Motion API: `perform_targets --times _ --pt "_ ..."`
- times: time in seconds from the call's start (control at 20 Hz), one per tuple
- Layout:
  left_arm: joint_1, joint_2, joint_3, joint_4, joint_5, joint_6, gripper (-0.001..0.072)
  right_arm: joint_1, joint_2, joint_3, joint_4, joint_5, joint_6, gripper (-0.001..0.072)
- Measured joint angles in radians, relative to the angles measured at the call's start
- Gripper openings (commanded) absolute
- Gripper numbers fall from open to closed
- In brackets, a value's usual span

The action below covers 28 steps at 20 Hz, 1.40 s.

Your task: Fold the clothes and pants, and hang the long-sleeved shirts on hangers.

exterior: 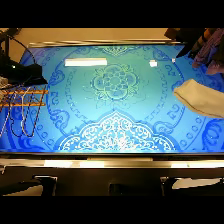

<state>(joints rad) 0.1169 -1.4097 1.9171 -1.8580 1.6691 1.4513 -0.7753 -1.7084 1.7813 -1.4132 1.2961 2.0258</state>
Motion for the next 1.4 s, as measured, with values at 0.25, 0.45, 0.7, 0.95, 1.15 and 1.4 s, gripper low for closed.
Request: perform_targets --times 0.25,0.45,0.7,0.95,1.15,1.4 --pt "0.000 0.000 0.000 0.000 0.000 0.000 0.0019 -0.009 0.023 -0.134 -0.270 0.176 0.008 0.0027" --pt "0.000 0.000 0.000 0.000 0.000 0.000 0.0019 -0.010 0.083 -0.312 -0.377 0.214 0.018 0.0027" --pt "0.000 0.000 0.000 0.000 0.000 -0.002 0.0019 -0.010 0.171 -0.517 -0.458 0.189 0.041 0.0028" --pt "0.000 0.000 0.000 0.000 0.000 -0.003 0.0019 -0.010 0.211 -0.637 -0.491 0.169 0.048 0.0030" --pt "0.000 0.000 0.000 0.000 0.000 -0.002 0.0020 -0.010 0.218 -0.674 -0.510 0.172 0.051 0.0277" --pt "0.000 -0.003 -0.006 0.000 -0.004 -0.014 0.0020 -0.010 0.263 -0.684 -0.521 0.181 0.052 0.0524"
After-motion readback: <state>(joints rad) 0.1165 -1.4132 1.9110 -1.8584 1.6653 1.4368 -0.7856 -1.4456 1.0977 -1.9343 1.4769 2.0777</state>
